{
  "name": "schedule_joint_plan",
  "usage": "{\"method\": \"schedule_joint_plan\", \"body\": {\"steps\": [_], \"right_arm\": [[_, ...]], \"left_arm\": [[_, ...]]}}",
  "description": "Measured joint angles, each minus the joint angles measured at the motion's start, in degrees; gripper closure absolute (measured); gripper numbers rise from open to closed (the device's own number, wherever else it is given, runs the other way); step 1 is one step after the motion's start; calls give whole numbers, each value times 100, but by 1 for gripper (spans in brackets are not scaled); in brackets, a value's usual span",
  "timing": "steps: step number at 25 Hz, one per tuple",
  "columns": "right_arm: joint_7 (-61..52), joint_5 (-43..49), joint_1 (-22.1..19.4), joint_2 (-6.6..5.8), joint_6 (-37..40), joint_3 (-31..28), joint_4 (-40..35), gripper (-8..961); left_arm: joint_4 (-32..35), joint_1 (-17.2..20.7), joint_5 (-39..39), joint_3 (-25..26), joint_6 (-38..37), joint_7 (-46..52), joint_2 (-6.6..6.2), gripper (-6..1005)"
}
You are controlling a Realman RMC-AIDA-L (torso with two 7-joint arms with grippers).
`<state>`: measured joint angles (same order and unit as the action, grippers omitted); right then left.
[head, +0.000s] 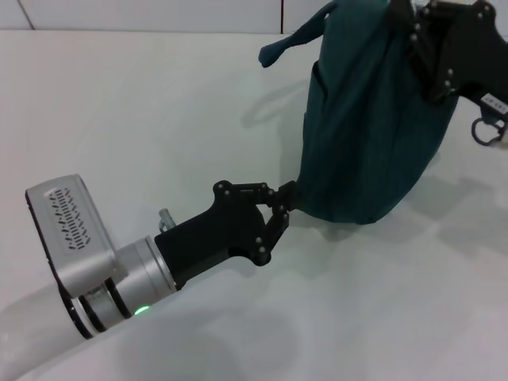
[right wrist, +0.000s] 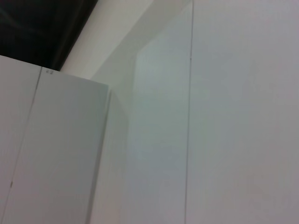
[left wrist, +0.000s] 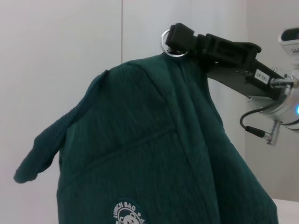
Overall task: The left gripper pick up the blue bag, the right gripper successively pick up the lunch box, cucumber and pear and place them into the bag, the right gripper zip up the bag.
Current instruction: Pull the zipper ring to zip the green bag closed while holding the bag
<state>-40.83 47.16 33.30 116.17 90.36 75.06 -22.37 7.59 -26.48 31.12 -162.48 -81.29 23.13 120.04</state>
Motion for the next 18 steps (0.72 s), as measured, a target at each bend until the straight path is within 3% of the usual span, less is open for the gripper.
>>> {"method": "schedule_joint_plan", "body": {"steps": [7,14,18], "right_arm": [[456,-8,-87,2,22,644,-6,949],[704,21,-328,-8,101,851,-3,948],[709,-2,-418,-17,241,847,45,949]], "left_arm": [[156,29,52,56,-289,-88,4,926],[289,177,359,193,-706,-50,-4,668],[254,62,480,197,-924,326,-24,502]]}}
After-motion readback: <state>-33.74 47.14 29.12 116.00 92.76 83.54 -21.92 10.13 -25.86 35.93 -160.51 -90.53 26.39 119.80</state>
